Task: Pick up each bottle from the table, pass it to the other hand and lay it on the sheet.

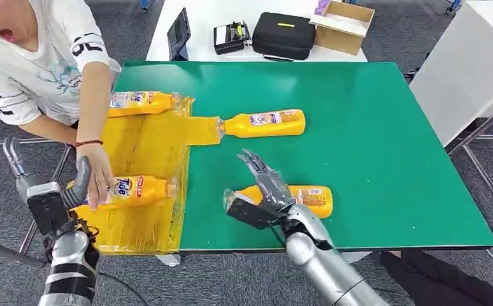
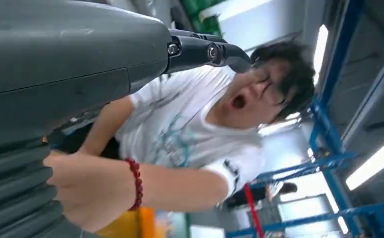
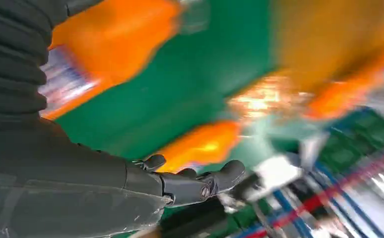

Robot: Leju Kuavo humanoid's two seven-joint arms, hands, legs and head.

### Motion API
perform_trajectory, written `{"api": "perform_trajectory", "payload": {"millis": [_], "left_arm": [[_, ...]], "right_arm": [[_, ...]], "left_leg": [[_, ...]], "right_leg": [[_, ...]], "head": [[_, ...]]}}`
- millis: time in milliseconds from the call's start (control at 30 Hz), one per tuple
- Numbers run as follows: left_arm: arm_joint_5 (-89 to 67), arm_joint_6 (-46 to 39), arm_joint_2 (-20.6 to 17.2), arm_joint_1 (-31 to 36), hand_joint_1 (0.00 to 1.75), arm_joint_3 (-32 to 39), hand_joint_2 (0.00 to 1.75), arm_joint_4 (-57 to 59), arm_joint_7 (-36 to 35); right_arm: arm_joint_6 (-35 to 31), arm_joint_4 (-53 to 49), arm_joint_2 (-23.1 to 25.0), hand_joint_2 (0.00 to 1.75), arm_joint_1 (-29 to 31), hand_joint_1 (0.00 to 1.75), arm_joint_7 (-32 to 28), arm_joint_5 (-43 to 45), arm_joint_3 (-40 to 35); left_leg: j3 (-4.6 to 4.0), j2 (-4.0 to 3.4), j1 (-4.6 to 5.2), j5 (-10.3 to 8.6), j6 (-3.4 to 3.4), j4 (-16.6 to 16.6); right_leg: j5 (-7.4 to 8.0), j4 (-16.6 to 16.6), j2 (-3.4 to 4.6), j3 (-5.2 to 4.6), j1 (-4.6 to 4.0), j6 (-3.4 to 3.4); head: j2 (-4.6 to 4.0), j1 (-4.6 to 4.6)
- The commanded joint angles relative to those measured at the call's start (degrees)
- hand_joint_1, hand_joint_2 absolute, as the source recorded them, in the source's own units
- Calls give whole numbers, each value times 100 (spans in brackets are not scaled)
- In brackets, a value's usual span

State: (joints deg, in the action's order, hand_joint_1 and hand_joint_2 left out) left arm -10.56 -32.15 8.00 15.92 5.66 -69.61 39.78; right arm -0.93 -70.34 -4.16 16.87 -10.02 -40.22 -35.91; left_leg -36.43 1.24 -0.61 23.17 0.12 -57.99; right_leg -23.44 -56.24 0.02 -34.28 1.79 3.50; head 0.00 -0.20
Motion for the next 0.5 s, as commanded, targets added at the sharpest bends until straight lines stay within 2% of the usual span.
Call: {"api": "perform_trajectory", "payload": {"millis": [33, 367, 500], "left_arm": [[-176, 382, 354, -169, 0, 88, 175, 481, 22], [-222, 480, 334, -133, 0, 104, 175, 557, -6], [-384, 618, 350, -28, 0, 38, 175, 955, -74]], "right_arm": [[557, 415, -1319, 175, 497, 0, 293, 234, -102], [596, 482, -1281, 175, 559, 0, 387, 157, -238], [827, 633, -1327, 175, 481, 0, 268, 464, -365]], "left_leg": [[19, -6, 4, 8, 5, 2], [22, -17, -3, 12, 3, 0], [21, -18, -3, 10, 5, 3]], "right_leg": [[-6, 5, -4, 21, -1, -11], [-7, 2, 3, 18, -11, -18], [-4, 5, 6, 18, -9, -13]], "head": [[0, -4], [0, -2], [0, -2]]}}
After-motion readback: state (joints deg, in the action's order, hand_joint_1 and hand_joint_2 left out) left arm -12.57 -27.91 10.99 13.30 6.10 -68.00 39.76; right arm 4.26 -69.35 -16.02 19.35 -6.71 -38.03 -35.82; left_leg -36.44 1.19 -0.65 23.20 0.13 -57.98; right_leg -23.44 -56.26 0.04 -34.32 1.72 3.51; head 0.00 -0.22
